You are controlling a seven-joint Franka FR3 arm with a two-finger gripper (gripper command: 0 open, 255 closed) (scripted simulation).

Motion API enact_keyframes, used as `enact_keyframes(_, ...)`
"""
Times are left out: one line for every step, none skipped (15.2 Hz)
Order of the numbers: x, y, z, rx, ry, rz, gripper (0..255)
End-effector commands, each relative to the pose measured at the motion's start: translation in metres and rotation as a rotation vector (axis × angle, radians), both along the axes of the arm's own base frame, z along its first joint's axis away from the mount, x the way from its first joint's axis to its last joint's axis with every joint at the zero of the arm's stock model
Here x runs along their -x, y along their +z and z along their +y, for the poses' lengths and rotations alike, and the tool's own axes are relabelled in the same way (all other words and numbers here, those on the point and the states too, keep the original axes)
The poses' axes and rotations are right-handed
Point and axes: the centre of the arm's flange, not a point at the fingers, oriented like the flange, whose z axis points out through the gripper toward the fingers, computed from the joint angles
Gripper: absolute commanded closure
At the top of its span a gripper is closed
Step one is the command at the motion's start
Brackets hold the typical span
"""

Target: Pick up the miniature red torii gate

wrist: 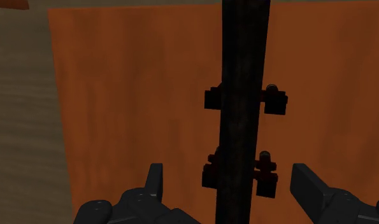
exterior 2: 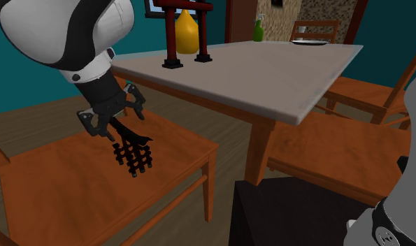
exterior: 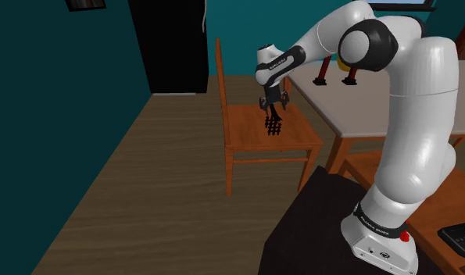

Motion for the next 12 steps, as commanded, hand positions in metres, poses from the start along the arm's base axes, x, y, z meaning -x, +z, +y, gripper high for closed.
enact_keyframes(-0.001, -0.01, -0.001, 0.0, -0.001, -0.001, 0)
enact_keyframes(-0.001, -0.016, -0.001, 0.0, -0.001, -0.001, 0)
enact_keyframes(-0.001, -0.021, -0.001, 0.0, -0.001, -0.001, 0)
enact_keyframes(-0.001, -0.024, -0.001, 0.0, -0.001, -0.001, 0)
enact_keyframes(-0.001, -0.024, -0.001, 0.0, -0.001, -0.001, 0)
enact_keyframes(0.0, -0.025, -0.001, 0.0, -0.001, 0.0, 255)
enact_keyframes(-0.001, -0.025, -0.001, 0.0, -0.001, 0.0, 255)
enact_keyframes(-0.001, -0.025, -0.001, 0.0, -0.001, -0.001, 255)
enact_keyframes(-0.001, -0.025, -0.001, 0.0, -0.001, -0.001, 255)
enact_keyframes(-0.001, -0.025, -0.001, 0.0, -0.001, 0.0, 255)
enact_keyframes(-0.001, -0.025, 0.0, 0.0, -0.001, 0.0, 255)
enact_keyframes(-0.001, -0.025, -0.001, 0.0, -0.001, 0.0, 255)
